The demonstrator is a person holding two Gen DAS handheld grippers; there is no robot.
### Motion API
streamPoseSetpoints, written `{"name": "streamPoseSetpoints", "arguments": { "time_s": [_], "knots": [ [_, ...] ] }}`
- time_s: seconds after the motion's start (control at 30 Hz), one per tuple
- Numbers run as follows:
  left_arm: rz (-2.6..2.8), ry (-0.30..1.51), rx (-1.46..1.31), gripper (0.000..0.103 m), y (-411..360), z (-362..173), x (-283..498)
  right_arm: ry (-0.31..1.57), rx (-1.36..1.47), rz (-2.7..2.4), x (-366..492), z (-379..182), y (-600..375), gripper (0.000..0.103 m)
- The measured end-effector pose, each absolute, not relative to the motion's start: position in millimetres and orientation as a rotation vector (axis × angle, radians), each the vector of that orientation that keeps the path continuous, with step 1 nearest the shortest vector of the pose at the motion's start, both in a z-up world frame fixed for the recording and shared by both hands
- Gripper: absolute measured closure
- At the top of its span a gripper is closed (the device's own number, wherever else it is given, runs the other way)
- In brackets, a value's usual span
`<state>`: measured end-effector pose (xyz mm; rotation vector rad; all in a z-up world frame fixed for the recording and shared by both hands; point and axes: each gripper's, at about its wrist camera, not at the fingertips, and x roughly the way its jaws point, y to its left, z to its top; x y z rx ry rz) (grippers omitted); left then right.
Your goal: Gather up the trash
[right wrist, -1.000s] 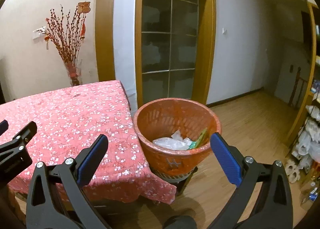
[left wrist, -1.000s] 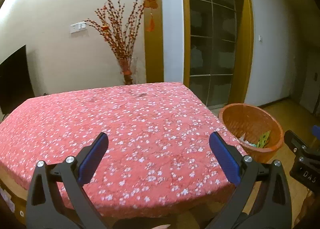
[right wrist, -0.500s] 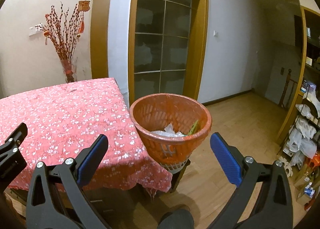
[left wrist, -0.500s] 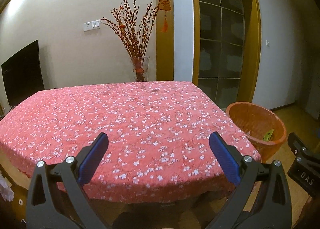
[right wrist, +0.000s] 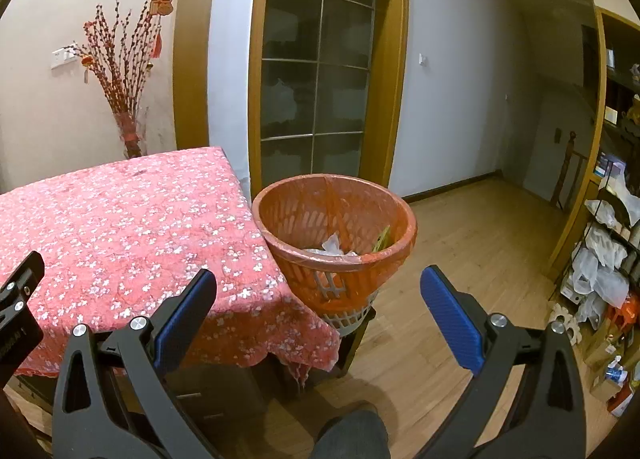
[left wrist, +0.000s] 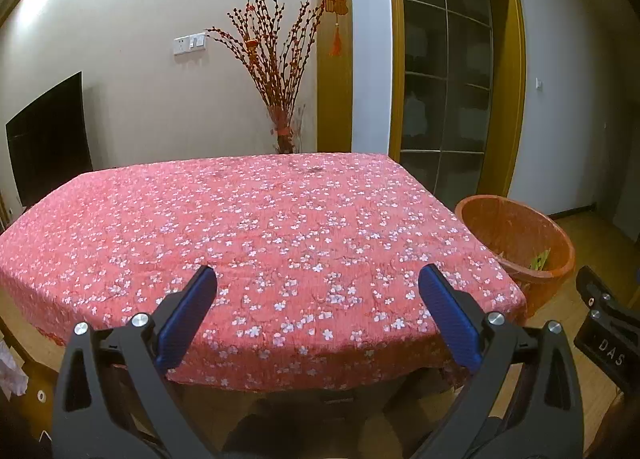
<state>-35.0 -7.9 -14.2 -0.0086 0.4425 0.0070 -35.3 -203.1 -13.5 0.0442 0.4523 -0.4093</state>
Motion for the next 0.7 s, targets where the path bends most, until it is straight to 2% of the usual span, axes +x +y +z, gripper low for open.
{"name": "streamPoseSetpoints", "arguments": {
  "time_s": [0.7],
  "knots": [
    [0.002,0.452,-0.016,0.004,-8.9,-15.6,-35.4,0.463,0.050,-0.408,-36.5,-15.9,-207.9,0.002]
  ]
}}
